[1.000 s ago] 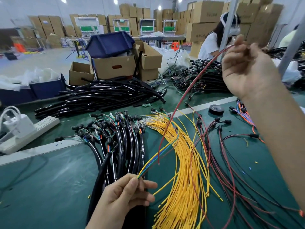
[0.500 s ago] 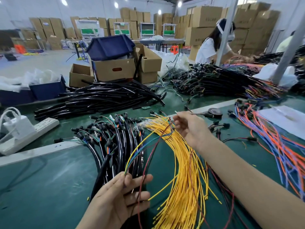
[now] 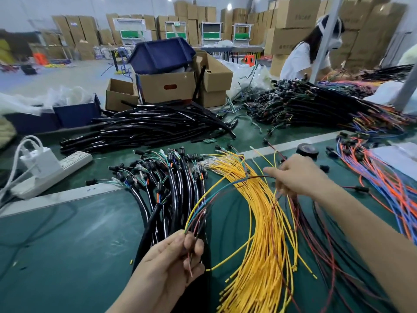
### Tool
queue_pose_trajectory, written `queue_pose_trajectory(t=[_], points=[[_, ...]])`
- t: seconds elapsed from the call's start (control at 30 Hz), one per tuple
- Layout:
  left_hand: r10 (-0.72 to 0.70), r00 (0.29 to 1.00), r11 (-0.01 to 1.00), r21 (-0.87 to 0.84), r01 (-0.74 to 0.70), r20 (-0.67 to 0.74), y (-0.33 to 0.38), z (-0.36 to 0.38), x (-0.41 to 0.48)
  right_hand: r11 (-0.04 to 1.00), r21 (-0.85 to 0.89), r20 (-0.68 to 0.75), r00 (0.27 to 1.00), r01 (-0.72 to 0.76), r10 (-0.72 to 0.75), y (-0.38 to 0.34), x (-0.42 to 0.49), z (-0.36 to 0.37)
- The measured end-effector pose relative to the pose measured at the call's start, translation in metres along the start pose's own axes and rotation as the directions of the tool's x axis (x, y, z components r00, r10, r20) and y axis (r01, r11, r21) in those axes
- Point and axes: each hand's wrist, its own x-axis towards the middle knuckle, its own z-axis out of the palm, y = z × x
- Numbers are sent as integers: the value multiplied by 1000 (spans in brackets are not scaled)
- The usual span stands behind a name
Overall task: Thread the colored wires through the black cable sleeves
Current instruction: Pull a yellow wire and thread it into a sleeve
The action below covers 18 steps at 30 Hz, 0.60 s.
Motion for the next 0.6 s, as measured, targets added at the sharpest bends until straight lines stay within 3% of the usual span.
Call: queue_pose_trajectory(t=[0.07,0.13,0.23,0.43,0.6], points=[[2,1000,1000,12,-2,-10,0,3,0,935,43,-1,936,352,-352,-27,-31,8],[-2,1000,999,32,3,-30,0,4,-1,751,155,95,747,642,-658,-50,-63,29],[14,999,1000,18,-13,-44,0,4,-1,587,145,188,560,797,-807,-62,-82,61],[59,998,997,39,-59,-12,-4,-1,0,577,210,198,544,789,-816,-64,-78,70],[57,993,997,58,-51,-100,-4,-4,2,614,191,79,612,765,-787,-56,-79,58]])
